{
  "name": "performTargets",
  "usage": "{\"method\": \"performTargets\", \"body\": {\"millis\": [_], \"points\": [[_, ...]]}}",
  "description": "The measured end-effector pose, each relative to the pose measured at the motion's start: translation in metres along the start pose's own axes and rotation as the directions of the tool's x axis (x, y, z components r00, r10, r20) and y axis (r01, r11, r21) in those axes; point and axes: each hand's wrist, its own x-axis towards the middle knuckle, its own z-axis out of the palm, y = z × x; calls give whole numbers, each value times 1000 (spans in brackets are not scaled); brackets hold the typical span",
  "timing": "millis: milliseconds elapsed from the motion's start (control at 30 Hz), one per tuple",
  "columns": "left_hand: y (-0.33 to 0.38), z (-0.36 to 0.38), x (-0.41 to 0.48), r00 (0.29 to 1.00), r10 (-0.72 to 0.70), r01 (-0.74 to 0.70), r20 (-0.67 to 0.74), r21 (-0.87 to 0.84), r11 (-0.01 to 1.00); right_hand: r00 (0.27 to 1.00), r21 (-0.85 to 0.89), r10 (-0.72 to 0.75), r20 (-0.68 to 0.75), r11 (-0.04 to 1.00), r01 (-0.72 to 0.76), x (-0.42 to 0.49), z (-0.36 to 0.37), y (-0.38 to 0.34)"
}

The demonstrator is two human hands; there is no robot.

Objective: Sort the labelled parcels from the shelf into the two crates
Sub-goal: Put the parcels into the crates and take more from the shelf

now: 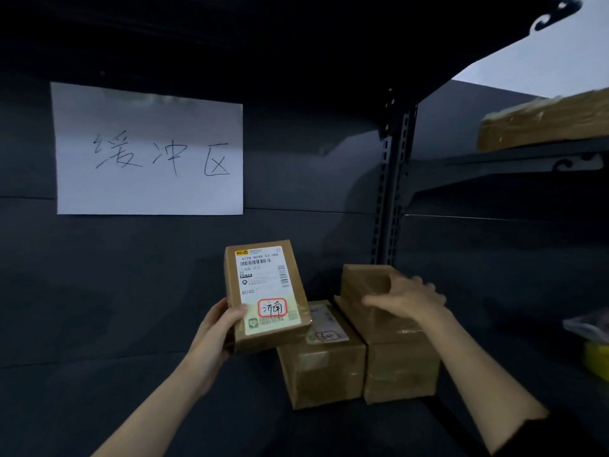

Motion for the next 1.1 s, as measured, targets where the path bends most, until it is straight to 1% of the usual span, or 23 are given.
{"method": "performTargets", "body": {"millis": [67,100,167,200,233,267,300,333,367,433,500,567,633,700,733,800,867,967,1033,1100], "points": [[1,-3,-2,1000,2,-2,-14,1,1000,998,55,-16,-58,998,19,-3,2,-2],[2,-5,-4,1000,4,-4,-18,7,1000,997,111,-28,-79,993,37,-5,3,-5],[4,-10,-6,1000,8,-7,-30,29,1000,992,274,-76,-103,956,101,-12,6,-13],[5,-14,-7,999,9,-7,-41,42,999,988,385,-109,-113,912,144,-15,8,-18],[6,-17,-8,999,12,-9,-53,57,998,982,509,-142,-123,840,185,-20,9,-24],[6,-21,-9,998,16,-11,-67,71,997,976,637,-173,-133,739,217,-24,10,-31],[6,-24,-10,996,21,-14,-85,81,997,973,755,-193,-125,618,219,-29,13,-39],[6,-28,-11,994,22,-13,-105,85,996,975,849,-204,-89,496,181,-33,15,-46],[6,-33,-12,991,19,-8,-129,84,996,978,916,-209,-30,386,111,-36,18,-53],[6,-44,-16,984,-3,16,-178,71,997,972,979,-213,99,197,-57,-38,28,-65],[6,-58,-19,975,-30,41,-222,45,998,949,980,-247,198,41,-194,-42,38,-78],[8,-72,-23,964,-45,51,-263,19,998,926,957,-282,251,-69,-281,-48,50,-91],[13,-84,-29,955,-41,44,-294,2,999,903,935,-333,272,-129,-329,-55,61,-104],[19,-96,-37,946,-41,39,-321,-15,999,873,916,-390,292,-149,-373,-60,73,-114],[22,-102,-41,942,-45,39,-332,-25,999,853,907,-418,312,-138,-399,-61,80,-118],[27,-118,-51,930,-54,45,-363,-35,998,817,898,-456,354,-77,-433,-65,96,-126],[29,-135,-59,911,-69,65,-407,-23,998,795,894,-467,388,-18,-447,-71,112,-132],[27,-158,-73,881,-84,118,-466,45,992,788,898,-463,406,40,-439,-80,134,-140],[24,-169,-81,869,-91,159,-486,100,982,792,910,-455,407,124,-397,-85,144,-147],[23,-173,-84,865,-119,200,-488,117,973,805,923,-458,377,258,-285,-90,149,-155]]}}
